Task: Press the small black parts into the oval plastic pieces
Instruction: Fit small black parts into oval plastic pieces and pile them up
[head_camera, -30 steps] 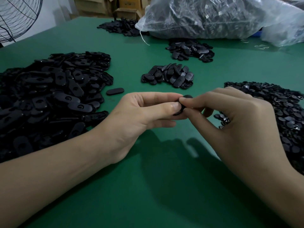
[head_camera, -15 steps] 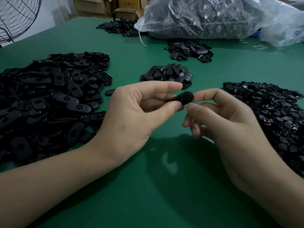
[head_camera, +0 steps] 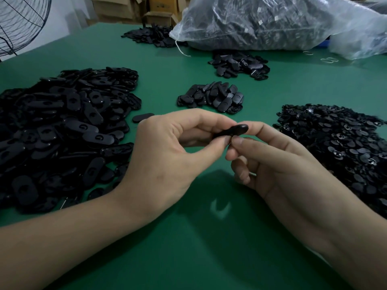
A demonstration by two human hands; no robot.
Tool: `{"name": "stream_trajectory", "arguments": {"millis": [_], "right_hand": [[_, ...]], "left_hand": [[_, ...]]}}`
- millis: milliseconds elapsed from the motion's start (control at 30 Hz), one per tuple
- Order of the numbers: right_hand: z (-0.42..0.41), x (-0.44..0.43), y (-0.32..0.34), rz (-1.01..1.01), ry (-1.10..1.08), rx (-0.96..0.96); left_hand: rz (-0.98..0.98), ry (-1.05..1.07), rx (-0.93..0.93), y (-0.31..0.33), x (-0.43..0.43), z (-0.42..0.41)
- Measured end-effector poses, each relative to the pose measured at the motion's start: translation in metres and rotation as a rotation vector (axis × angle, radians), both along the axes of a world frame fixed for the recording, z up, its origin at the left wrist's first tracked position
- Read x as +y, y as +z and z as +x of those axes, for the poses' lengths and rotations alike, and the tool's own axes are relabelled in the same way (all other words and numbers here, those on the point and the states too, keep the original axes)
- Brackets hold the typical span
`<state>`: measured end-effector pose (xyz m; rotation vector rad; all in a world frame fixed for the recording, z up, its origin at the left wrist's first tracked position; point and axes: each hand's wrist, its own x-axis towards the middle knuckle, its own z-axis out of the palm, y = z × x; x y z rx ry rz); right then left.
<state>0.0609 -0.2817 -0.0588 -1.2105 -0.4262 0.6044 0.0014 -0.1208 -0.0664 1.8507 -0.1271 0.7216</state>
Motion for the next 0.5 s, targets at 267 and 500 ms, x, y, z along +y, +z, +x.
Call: {"name": "stream_trajectory", "arguments": {"millis": [267, 500], "right_hand": [[0.0023, 0.003, -0.0023, 0.082, 0.047, 0.102], [0.0023, 0.0047, -0.0043, 0.093, 0.044, 0.109]], "left_hand": [[0.051, 0.04, -0.03, 0.0008, -0.0035, -0.0041], [0.104, 0.066, -0.047, 0.0008, -0.0045, -0.004]]}}
